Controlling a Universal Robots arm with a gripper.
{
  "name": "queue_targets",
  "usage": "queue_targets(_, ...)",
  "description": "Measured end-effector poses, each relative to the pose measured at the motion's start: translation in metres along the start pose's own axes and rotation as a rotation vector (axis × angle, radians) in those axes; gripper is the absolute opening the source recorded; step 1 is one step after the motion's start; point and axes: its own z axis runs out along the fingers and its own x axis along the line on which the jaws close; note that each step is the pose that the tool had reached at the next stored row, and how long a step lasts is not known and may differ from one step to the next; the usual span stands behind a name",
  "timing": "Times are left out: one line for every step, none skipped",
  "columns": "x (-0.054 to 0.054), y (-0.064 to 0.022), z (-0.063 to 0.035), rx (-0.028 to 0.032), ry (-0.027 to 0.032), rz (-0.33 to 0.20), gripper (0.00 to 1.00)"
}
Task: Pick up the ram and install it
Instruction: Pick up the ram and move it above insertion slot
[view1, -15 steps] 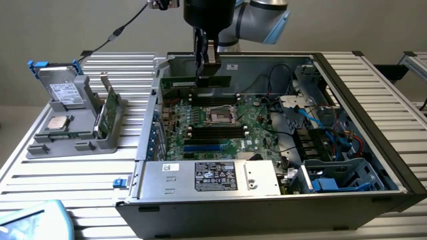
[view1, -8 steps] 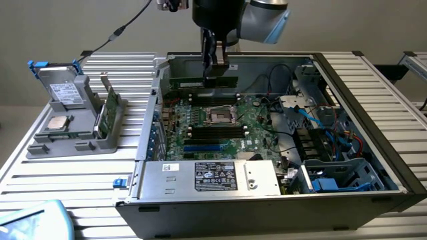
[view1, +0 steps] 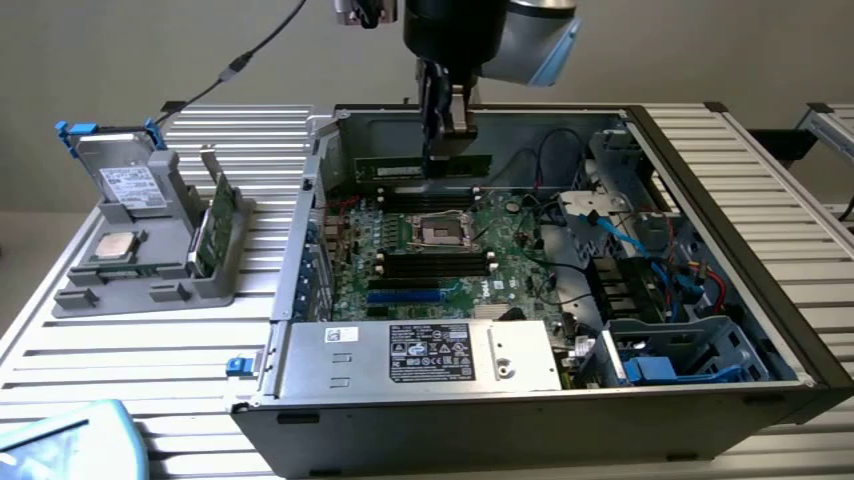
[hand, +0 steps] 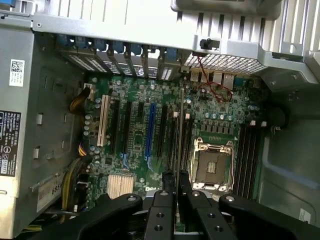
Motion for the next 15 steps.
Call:
queue_targets(0.0, -0.0012, 0.0006, 0.002, 0.0003, 0.003, 0.15)
queue_targets(0.0, -0.0022, 0.0012, 0.0037, 0.0006, 0.007, 0.15)
queue_targets(0.0, -0.0033, 0.0019, 0.0053, 0.0006, 0.011, 0.15)
queue_targets(0.0, -0.0043, 0.0027, 0.0065, 0.0005, 0.015, 0.15)
queue_targets(0.001, -0.0051, 0.0035, 0.0074, 0.0003, 0.02, 0.15)
queue_targets(0.001, -0.006, 0.0042, 0.0081, 0.0, 0.026, 0.15)
queue_targets(0.001, -0.0069, 0.0051, 0.0087, -0.0002, 0.032, 0.15)
queue_targets(0.001, -0.0082, 0.0064, 0.0094, -0.0008, 0.041, 0.15)
queue_targets(0.001, -0.0092, 0.0073, 0.0097, -0.001, 0.046, 0.15)
queue_targets(0.001, -0.0107, 0.0087, 0.0101, -0.0014, 0.054, 0.15)
queue_targets(0.001, -0.0117, 0.0097, 0.0104, -0.0017, 0.06, 0.15)
queue_targets(0.001, -0.0129, 0.0109, 0.0107, -0.0019, 0.066, 0.15)
queue_targets(0.002, -0.014, 0.0119, 0.0109, -0.0022, 0.071, 0.15)
queue_targets(0.002, -0.0151, 0.013, 0.0112, -0.0024, 0.076, 0.15)
queue_targets(0.002, -0.0162, 0.0141, 0.0115, -0.0026, 0.082, 0.15)
